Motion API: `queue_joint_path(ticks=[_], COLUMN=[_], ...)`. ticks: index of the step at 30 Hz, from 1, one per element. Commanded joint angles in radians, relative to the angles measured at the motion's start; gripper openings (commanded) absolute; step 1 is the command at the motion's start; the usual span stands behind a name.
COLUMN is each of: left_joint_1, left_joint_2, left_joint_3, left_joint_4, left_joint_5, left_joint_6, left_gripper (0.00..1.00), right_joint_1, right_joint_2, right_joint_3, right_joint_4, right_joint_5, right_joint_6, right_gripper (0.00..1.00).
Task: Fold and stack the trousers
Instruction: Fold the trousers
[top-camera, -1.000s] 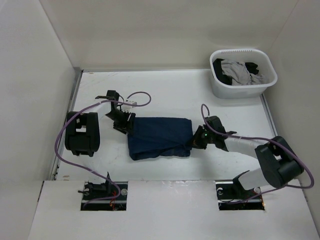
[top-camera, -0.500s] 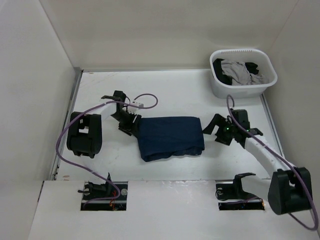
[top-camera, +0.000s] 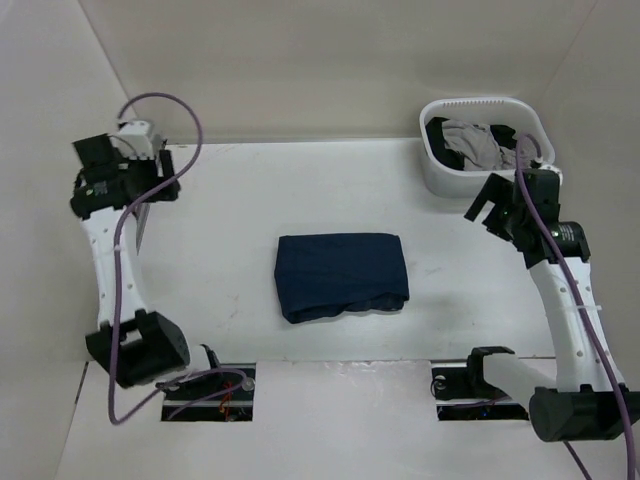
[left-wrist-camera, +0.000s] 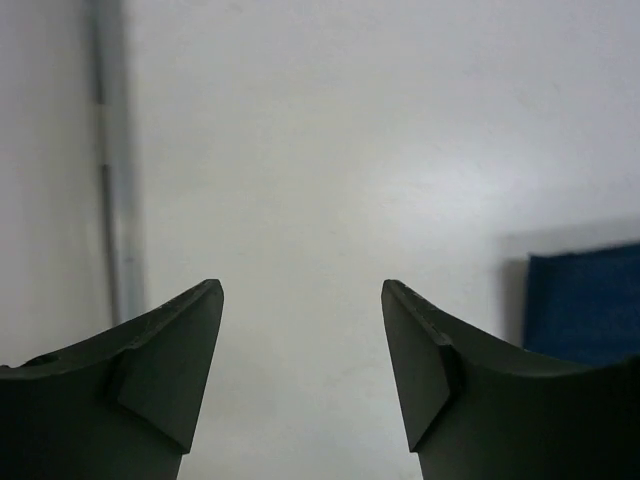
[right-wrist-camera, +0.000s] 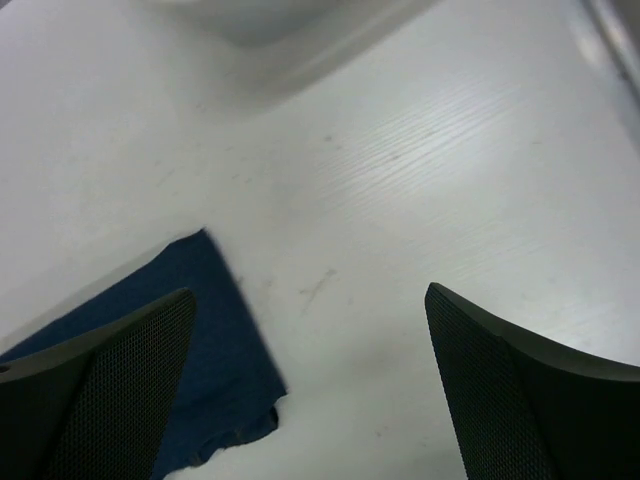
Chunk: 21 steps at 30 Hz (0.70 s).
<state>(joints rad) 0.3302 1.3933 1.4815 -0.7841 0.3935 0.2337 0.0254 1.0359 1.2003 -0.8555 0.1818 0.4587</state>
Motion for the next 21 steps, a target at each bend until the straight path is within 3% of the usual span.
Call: queue_joint_path(ticks=[1,6,21], left_joint_1=[0.098,0.180,0.129], left_joint_2=[-0.138,-0.194,-0.214], left_joint_3=[0.037,0.039,0.020], left_joint_4=[0.109,0.112,0.091], left_joint_5=[-0.063,-0.140,-0.142], left_joint_6=[-0.060,-0.083,-0.071], left_gripper=[0.65,0.68,0.68], right_joint_1=[-0.096,-0.144,-0.146], right_joint_2=[0.026,-0.025,-0.071], right_joint_3=[0.061,0.053,0.010], right_joint_4=[-0.111,-0.067,-0.050], right_joint_5=[0.180,0.111,0.071], right_joint_6=[-0.034,-0.029,-0.058], right_gripper=[1.00,1.00,1.00])
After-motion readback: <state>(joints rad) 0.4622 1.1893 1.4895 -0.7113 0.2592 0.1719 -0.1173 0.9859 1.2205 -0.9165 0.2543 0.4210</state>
